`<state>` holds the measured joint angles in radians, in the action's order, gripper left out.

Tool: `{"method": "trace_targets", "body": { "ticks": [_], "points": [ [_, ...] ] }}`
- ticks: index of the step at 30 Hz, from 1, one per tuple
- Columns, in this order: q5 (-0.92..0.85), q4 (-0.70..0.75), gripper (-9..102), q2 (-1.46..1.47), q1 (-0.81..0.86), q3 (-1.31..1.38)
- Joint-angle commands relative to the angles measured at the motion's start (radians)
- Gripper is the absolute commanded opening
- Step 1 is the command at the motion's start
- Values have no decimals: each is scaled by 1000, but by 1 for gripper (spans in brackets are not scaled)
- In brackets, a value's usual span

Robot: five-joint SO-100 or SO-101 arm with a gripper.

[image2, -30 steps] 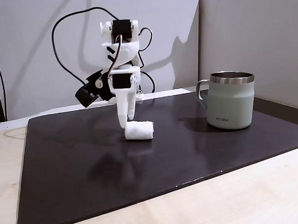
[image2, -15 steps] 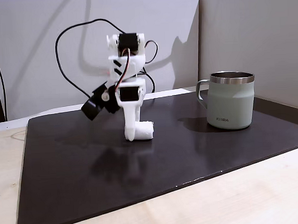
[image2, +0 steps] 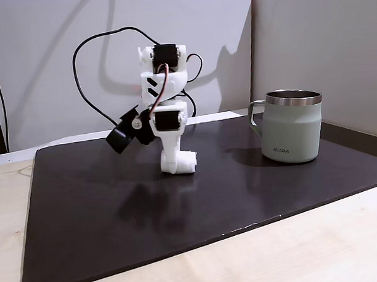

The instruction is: Grasp a gauze and put it in the cup.

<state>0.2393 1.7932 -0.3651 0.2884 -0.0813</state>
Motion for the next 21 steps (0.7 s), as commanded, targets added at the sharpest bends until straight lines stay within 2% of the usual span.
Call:
{"method": "trace_targets", "body": {
  "ticks": [1, 8, 21],
  "points": [
    [-11, 8, 0, -35, -8, 54],
    [-23, 9, 1, -164, -8, 3],
    [-51, 9, 0, -750, -74, -244]
  ]
}}
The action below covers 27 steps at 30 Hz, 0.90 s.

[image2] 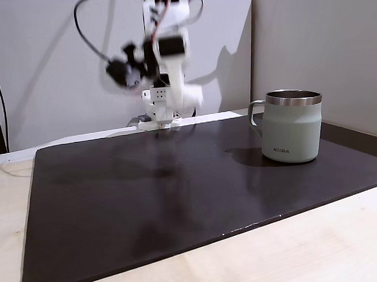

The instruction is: Grasp a gauze and put it in the cup.

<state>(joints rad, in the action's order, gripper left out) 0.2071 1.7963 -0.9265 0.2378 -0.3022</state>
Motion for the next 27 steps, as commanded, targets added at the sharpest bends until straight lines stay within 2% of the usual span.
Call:
{"method": "trace_targets", "body": {
  "ticks": [1, 9, 20, 27],
  "points": [
    [-26, 6, 0, -232, -31, -43],
    [-55, 5, 0, -345, -114, -51],
    [-12, -14, 0, -135, -383, 258],
    [-9, -71, 0, -38, -540, 298]
  ]
}}
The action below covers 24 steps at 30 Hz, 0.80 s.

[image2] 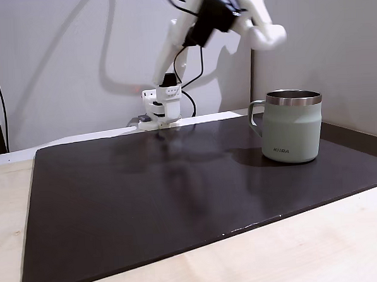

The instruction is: Grasp a gauze and put it in the cup.

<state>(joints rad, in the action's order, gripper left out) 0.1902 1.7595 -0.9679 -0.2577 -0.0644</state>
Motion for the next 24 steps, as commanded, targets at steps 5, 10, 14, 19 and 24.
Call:
{"method": "trace_targets", "body": {
  "ticks": [5, 10, 14, 19, 24],
  "points": [
    [9, -35, 0, 71, -107, 63],
    [6, -37, 0, 112, -110, 63],
    [3, -38, 0, 143, -92, 69],
    [2, -43, 0, 175, -69, 86],
    [2, -44, 0, 184, -67, 87]
  ]
}}
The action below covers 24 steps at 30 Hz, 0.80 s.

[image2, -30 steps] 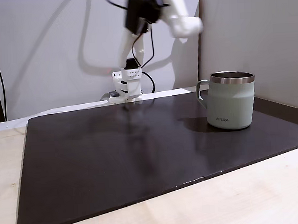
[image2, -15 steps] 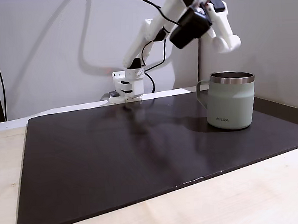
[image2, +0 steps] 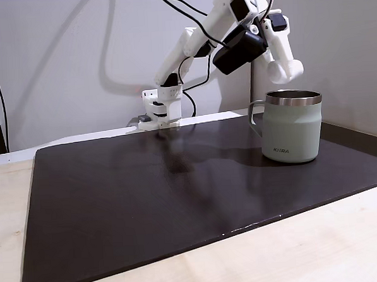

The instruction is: Grasp a gauze and put it in the cup.

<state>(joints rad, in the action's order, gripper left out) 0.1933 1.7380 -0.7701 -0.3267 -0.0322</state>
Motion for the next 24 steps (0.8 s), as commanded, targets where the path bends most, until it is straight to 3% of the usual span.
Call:
{"method": "trace_targets", "body": {
  "ticks": [1, 10, 24],
  "points": [
    [-3, -23, 0, -12, 2, 55],
    [-11, 11, 25, 6, -9, 55],
    [-11, 15, 27, -6, -26, 55]
  ]
}}
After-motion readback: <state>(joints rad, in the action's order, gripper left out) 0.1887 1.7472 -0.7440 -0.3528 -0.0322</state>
